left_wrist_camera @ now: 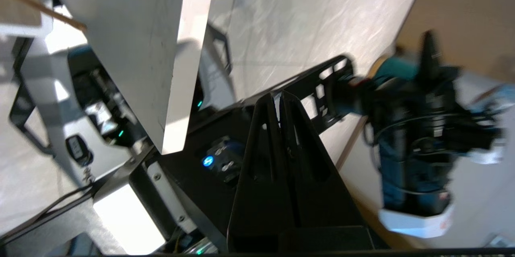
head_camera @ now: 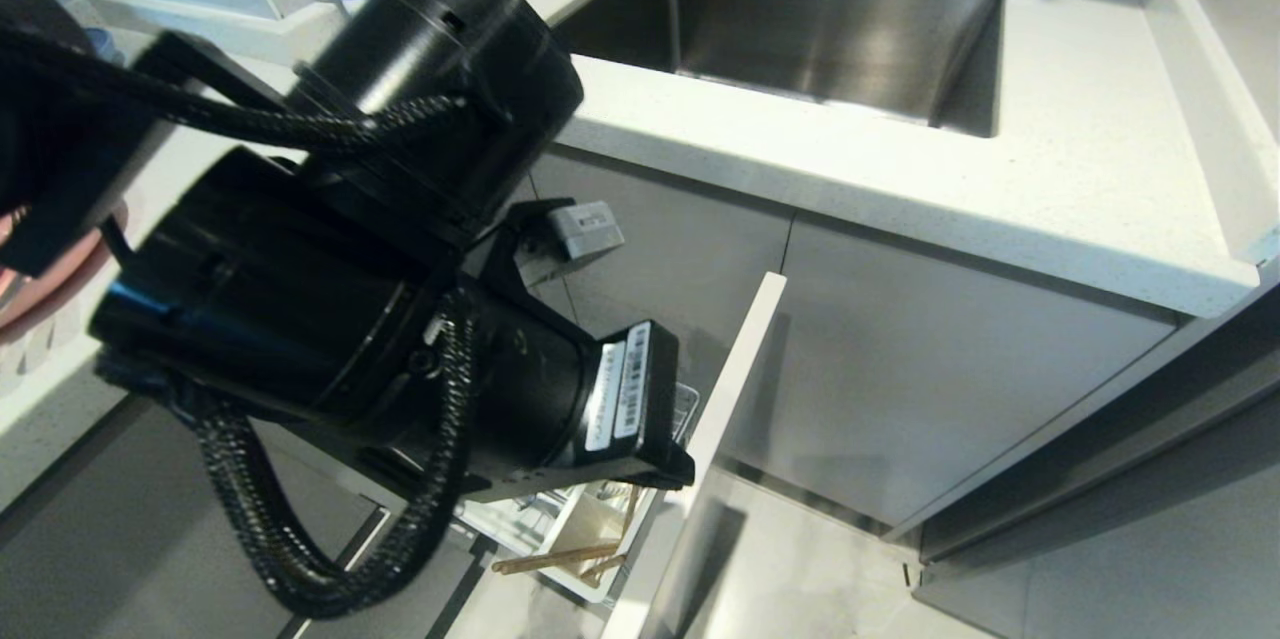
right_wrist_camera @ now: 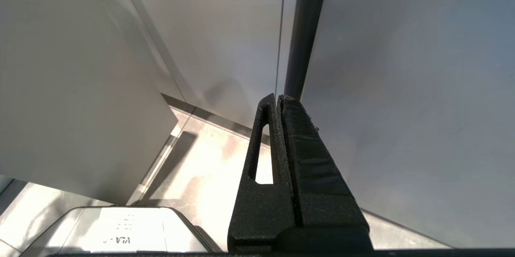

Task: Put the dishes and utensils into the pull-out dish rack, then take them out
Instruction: Close the cupboard

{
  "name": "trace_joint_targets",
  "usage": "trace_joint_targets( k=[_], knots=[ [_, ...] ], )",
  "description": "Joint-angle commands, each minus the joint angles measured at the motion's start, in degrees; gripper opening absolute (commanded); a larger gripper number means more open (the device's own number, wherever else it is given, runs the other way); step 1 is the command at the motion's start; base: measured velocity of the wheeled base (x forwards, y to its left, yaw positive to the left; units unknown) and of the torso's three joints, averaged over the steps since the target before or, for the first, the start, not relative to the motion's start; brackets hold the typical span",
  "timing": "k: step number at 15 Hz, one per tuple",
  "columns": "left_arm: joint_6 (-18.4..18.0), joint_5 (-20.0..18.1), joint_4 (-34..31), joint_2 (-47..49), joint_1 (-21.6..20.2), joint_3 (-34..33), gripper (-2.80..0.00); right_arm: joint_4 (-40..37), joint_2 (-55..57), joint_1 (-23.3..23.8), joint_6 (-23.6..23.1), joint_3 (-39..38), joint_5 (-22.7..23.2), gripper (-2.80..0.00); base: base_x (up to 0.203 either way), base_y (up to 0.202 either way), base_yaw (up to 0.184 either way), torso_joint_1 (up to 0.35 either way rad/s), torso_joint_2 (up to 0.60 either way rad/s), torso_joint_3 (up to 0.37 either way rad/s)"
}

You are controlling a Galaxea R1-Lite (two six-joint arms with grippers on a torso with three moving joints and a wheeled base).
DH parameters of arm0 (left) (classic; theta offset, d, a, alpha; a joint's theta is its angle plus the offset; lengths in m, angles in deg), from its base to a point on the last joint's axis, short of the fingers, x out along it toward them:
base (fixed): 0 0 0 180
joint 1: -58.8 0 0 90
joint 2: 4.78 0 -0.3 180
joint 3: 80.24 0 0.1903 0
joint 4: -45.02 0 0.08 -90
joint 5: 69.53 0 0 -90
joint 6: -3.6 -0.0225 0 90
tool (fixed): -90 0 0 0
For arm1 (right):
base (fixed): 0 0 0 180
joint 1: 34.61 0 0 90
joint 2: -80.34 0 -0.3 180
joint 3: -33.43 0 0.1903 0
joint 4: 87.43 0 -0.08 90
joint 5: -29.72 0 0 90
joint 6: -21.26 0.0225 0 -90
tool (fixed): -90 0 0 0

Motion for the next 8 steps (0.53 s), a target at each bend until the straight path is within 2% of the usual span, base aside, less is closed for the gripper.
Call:
trace_joint_targets(
  k=[1, 6, 8],
  knots=[
    [0.1, 0.2, -0.4, 3.4, 1.4, -1.3, -2.8, 0.0, -0.2, 0.0, 0.0, -0.1, 0.0, -2.8, 0.0, 0.0, 0.0, 0.0, 0.0, 0.0],
    [-0.3, 0.7, -0.3, 7.8, 1.8, -2.7, -2.8, 0.0, -0.2, 0.0, 0.0, -0.1, 0.0, -2.8, 0.0, 0.0, 0.0, 0.0, 0.0, 0.0],
    [-0.3, 2.2, -0.2, 8.7, 1.8, -2.9, -2.8, 0.0, -0.2, 0.0, 0.0, -0.1, -0.1, -2.8, 0.0, 0.0, 0.0, 0.0, 0.0, 0.0]
  ],
)
